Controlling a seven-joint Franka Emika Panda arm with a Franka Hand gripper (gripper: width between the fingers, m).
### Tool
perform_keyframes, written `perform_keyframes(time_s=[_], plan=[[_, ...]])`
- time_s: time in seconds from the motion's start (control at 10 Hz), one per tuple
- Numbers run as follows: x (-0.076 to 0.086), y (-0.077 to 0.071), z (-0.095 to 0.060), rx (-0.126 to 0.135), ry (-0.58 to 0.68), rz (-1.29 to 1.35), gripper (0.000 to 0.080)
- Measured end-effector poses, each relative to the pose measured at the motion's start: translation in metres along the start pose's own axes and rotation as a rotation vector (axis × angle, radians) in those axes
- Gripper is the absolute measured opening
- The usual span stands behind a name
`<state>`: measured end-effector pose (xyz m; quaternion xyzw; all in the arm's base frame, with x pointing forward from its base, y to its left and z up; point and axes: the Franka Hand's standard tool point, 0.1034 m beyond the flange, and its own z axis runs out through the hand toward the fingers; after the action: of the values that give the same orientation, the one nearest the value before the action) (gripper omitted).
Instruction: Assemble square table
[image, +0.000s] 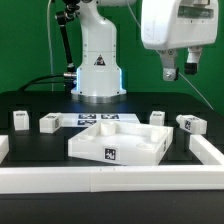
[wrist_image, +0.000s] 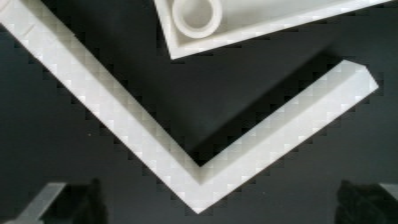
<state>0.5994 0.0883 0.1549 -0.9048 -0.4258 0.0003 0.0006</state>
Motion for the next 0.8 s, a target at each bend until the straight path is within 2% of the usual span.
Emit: perform_keyframes(time_s=[0.6, 0.8], plan=[[-0.001, -0.001, 0.002, -0.001, 0.001, 0.008, 0.0649], [-0.024, -0.019, 0.015, -0.009, 0.008, -0.049, 0.0649]])
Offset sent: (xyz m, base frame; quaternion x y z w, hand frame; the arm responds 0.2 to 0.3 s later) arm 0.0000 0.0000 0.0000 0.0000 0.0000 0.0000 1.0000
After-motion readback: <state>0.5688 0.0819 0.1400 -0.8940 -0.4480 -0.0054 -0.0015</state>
